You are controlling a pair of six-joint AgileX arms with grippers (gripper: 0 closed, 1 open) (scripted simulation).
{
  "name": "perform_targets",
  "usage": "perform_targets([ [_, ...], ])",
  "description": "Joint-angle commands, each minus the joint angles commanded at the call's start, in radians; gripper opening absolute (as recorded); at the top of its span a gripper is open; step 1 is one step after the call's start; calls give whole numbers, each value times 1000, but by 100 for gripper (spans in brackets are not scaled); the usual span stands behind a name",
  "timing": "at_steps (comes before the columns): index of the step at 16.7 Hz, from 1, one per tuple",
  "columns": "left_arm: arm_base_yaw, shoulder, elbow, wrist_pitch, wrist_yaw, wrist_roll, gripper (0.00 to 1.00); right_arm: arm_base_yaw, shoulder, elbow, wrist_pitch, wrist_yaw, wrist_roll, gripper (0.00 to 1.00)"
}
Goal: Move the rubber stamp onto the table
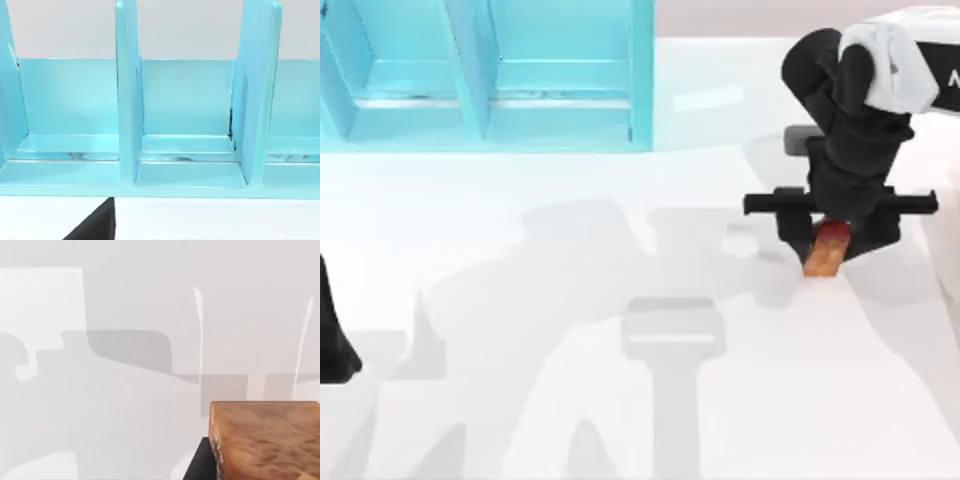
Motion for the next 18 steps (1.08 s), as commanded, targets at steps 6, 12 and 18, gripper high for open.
perform_targets([
  [6, 0, 0, 0, 0, 0, 0, 100, 1, 14, -24, 39, 1, 1, 0],
  [12, 0, 0, 0, 0, 0, 0, 100, 1, 14, -24, 39, 1, 1, 45],
  [18, 0, 0, 0, 0, 0, 0, 100, 1, 14, -24, 39, 1, 1, 90],
])
